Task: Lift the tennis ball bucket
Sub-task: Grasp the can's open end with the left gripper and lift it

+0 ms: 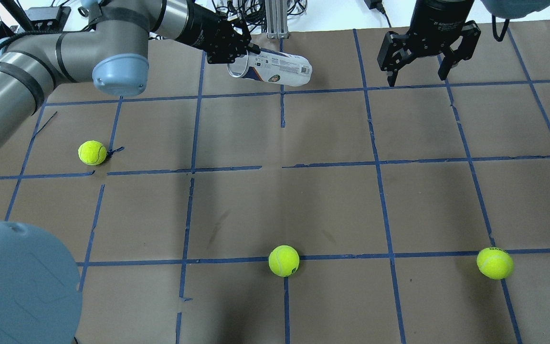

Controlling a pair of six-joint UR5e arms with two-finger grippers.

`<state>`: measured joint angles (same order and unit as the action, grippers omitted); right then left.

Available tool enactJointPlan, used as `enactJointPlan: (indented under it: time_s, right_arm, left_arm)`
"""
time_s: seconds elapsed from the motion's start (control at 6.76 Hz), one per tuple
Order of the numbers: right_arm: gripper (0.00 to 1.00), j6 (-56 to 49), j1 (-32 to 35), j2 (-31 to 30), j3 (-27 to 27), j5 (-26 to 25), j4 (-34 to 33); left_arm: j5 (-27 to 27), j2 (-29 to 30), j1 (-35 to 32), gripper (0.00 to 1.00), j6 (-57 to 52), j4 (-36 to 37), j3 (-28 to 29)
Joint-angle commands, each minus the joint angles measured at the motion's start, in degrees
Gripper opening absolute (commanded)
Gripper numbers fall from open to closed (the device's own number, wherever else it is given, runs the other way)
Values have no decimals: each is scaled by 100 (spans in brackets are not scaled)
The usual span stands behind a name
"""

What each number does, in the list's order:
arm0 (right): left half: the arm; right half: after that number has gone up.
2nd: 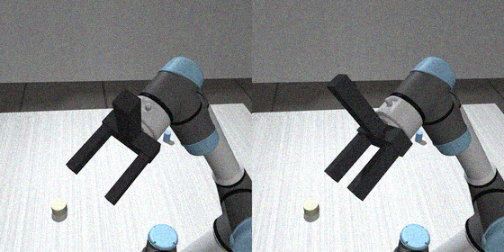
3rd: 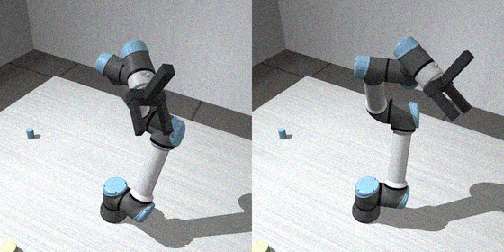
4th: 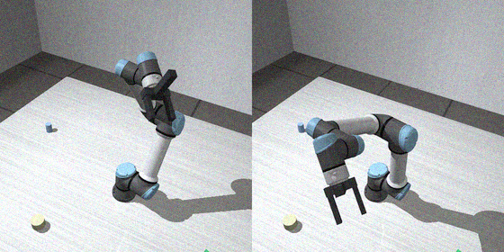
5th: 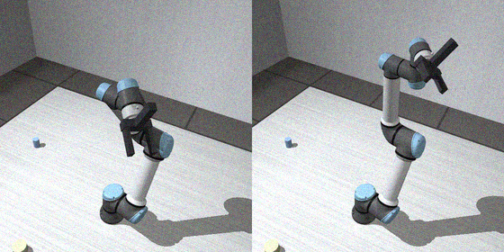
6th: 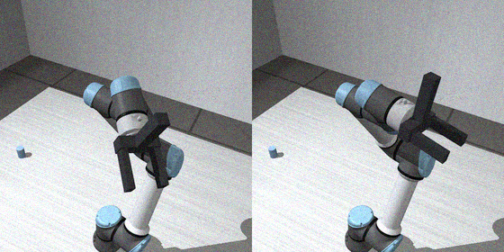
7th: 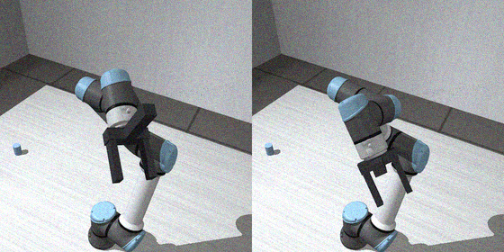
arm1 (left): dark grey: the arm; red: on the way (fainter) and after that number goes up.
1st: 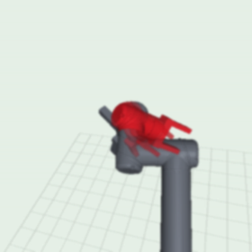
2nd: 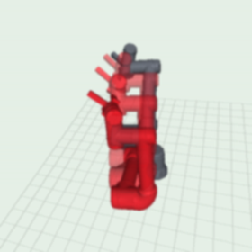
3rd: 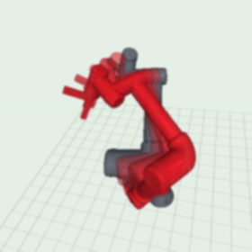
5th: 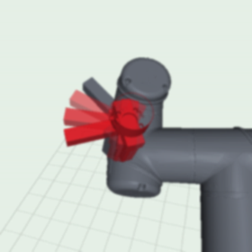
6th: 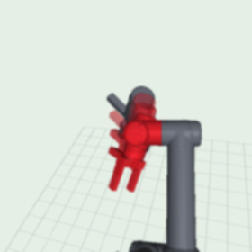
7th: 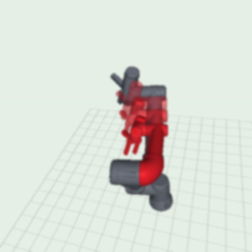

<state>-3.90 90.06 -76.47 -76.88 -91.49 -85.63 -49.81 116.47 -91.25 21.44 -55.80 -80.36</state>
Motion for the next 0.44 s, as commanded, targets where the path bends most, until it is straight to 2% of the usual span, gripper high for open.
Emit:
enactJointPlan:
  time_s: [0.0, 0.15, 0.3]
  right_arm:
    - [100, 29, 11, -8, -99, 105, -24]
    - [100, 282, 20, -17, -117, 105, -24]
    - [100, 293, 11, -17, -178, 88, -32]
  left_arm:
    - [-1270, 24, -190, 0, -461, -1646, 1167]
    - [-2460, 25, -278, 0, -1327, -2315, 1285]
    - [-2942, 51, -305, 0, -2005, -2417, 1286]
